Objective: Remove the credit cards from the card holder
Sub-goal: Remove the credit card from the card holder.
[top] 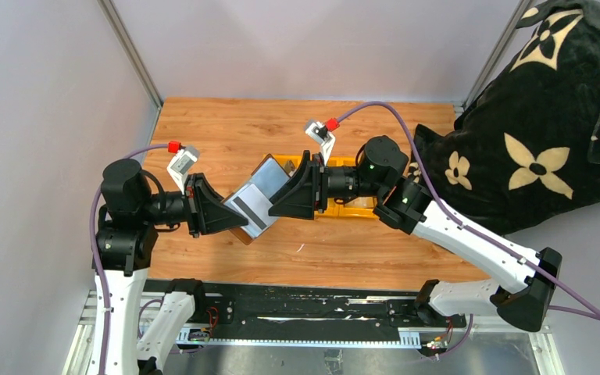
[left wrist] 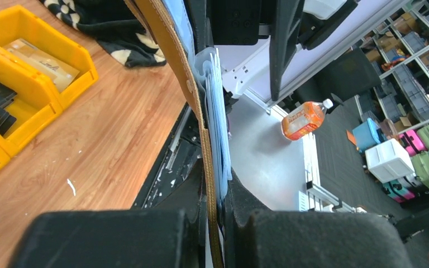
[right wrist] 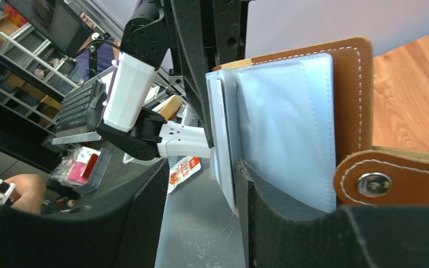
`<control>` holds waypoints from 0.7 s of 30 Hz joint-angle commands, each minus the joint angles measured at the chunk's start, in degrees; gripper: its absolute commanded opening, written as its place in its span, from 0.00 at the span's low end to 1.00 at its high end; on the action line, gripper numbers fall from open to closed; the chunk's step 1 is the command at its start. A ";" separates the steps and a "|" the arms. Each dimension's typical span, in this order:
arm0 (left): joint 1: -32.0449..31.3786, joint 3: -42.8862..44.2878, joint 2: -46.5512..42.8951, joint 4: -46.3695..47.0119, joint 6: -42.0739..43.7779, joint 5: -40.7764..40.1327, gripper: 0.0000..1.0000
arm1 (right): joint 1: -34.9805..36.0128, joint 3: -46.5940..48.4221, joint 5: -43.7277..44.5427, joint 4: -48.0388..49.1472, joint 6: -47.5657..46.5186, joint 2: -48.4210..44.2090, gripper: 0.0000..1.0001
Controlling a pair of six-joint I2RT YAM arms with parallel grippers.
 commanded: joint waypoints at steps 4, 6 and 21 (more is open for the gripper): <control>0.08 1.63 -0.29 2.53 -1.24 -0.53 0.02 | 0.27 1.26 -6.34 4.29 3.07 -0.44 0.53; 0.13 1.62 -0.27 2.66 -1.26 -0.46 0.02 | 0.27 1.25 -6.23 4.31 3.07 -0.22 0.53; 0.13 1.36 -0.41 3.39 -2.14 1.35 0.15 | 0.52 5.24 -7.47 5.83 3.11 4.39 0.07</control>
